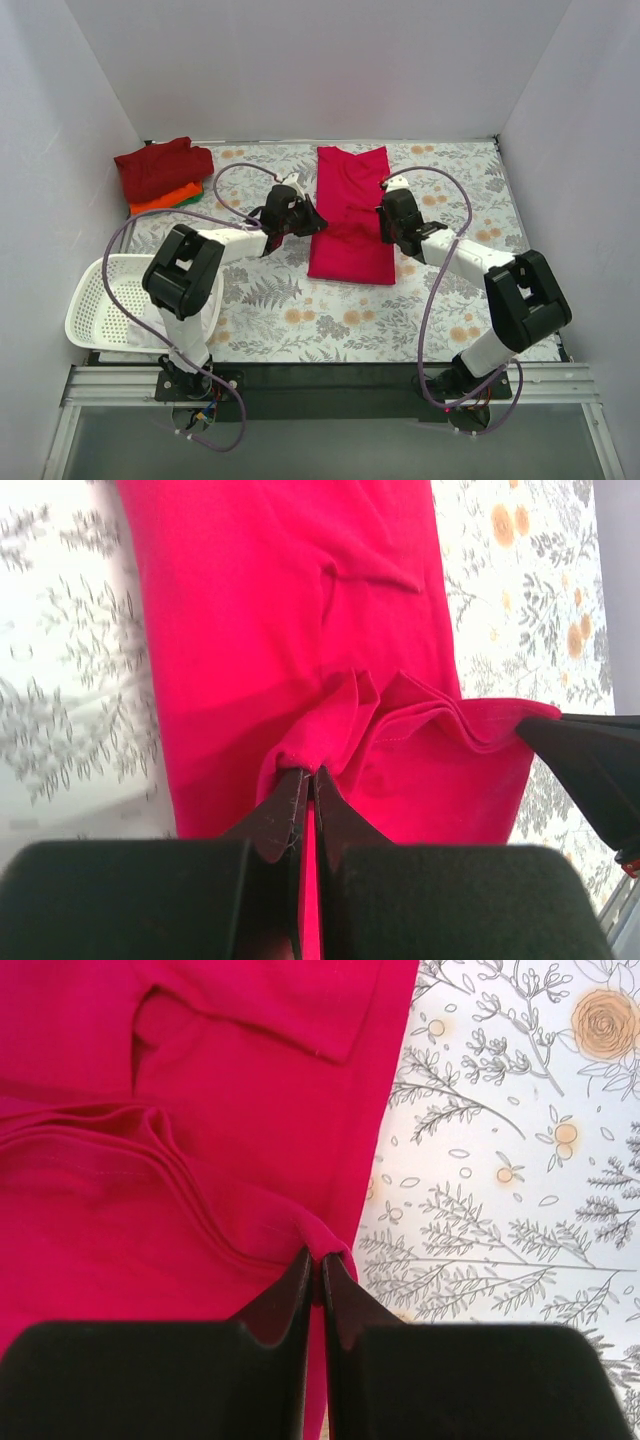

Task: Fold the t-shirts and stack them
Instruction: Fold the tshirt

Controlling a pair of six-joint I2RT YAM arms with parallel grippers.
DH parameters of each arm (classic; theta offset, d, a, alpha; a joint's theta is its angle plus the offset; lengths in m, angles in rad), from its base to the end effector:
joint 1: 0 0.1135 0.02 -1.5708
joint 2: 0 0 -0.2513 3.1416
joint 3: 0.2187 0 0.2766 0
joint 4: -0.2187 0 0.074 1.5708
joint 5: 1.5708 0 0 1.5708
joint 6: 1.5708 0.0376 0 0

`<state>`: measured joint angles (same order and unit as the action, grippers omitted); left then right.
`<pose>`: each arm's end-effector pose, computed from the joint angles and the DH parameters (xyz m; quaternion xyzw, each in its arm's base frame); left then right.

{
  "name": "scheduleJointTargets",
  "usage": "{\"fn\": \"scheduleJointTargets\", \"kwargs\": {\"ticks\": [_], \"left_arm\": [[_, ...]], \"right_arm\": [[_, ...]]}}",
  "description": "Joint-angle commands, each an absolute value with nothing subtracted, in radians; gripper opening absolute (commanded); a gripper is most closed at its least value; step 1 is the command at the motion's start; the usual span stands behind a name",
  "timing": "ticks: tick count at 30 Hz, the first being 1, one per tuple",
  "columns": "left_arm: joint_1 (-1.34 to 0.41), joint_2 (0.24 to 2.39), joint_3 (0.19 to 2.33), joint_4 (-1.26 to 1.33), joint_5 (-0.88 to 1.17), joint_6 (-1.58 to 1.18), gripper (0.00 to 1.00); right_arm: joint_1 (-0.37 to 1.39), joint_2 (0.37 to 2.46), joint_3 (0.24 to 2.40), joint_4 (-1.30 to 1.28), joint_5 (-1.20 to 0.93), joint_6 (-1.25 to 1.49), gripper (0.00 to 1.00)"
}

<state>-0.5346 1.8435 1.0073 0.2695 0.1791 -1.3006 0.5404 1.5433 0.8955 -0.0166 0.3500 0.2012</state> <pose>0.3467 -0.2131 0.1358 -0.2864 0.8259 -0.4283 0.2290 0.3073 0.1694 0.1822 -0.0743 0.8855 0.0103 0.4586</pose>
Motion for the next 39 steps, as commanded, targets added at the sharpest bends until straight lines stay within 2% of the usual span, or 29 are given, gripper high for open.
{"fn": "scheduleJointTargets", "kwargs": {"ticks": [1, 17, 23, 25, 28, 29, 32, 33, 36, 39], "left_arm": [[-0.500, 1.885, 1.101, 0.272, 0.227, -1.267, 0.00], [-0.420, 2.091, 1.336, 0.227, 0.299, -1.220, 0.00], [-0.410, 2.145, 1.416, 0.125, 0.239, -1.223, 0.01], [-0.408, 2.134, 1.436, 0.091, 0.166, -1.224, 0.15], [-0.403, 2.080, 1.428, 0.051, 0.042, -1.218, 0.35], [-0.402, 2.063, 1.425, 0.034, 0.014, -1.210, 0.47], [-0.402, 1.988, 1.390, 0.015, -0.069, -1.209, 0.62], [-0.402, 1.967, 1.370, 0.017, -0.075, -1.212, 0.71], [-0.411, 1.873, 1.269, 0.057, -0.071, -1.226, 0.79], [-0.437, 1.812, 1.183, 0.068, -0.025, -1.235, 0.80]], "right_arm": [[0.503, 1.601, 0.995, 0.043, 0.319, 0.155, 0.01], [0.426, 1.824, 1.195, 0.041, 0.244, 0.110, 0.01], [0.413, 1.890, 1.242, 0.032, 0.239, 0.118, 0.01], [0.405, 1.893, 1.267, 0.011, 0.255, 0.123, 0.01], [0.394, 1.856, 1.281, -0.034, 0.302, 0.126, 0.23], [0.390, 1.839, 1.273, -0.040, 0.317, 0.126, 0.35], [0.380, 1.751, 1.240, -0.046, 0.366, 0.129, 0.48], [0.380, 1.724, 1.206, -0.046, 0.382, 0.132, 0.50], [0.379, 1.629, 1.132, -0.044, 0.329, 0.156, 0.52], [0.380, 1.569, 1.045, -0.041, 0.199, 0.193, 0.54]]}}
